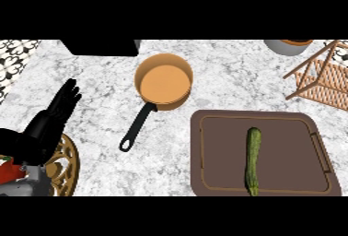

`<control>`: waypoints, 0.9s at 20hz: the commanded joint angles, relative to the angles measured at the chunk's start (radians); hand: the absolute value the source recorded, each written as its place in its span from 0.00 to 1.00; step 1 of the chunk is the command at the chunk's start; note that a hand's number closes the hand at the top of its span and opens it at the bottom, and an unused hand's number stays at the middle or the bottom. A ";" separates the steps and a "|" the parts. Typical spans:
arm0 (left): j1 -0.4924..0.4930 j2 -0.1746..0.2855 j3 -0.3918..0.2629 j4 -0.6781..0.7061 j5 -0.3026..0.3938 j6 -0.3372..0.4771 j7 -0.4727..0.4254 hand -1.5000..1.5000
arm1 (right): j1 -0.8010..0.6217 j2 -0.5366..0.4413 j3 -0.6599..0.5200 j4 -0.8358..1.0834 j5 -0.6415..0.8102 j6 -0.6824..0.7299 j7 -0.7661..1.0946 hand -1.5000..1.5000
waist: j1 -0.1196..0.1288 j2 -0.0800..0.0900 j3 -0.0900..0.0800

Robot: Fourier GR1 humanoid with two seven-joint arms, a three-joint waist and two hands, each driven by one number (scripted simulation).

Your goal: Pick the croissant from the tray and place it in the tiered shelf

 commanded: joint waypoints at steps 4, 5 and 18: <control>-0.061 -0.021 0.008 0.056 -0.018 0.031 0.002 0.50 | -0.073 0.004 0.038 0.208 -0.021 0.010 -0.149 1.00 | -0.014 -0.003 0.000; 0.017 -0.017 -0.020 0.006 -0.017 -0.005 -0.018 0.50 | -0.138 -0.017 0.048 0.281 -0.009 0.042 -0.145 1.00 | 0.003 -0.001 0.000; -0.009 -0.050 -0.041 -0.030 -0.049 0.034 0.028 0.50 | -0.129 -0.043 0.085 0.541 0.039 0.057 -0.280 1.00 | -0.004 -0.001 0.000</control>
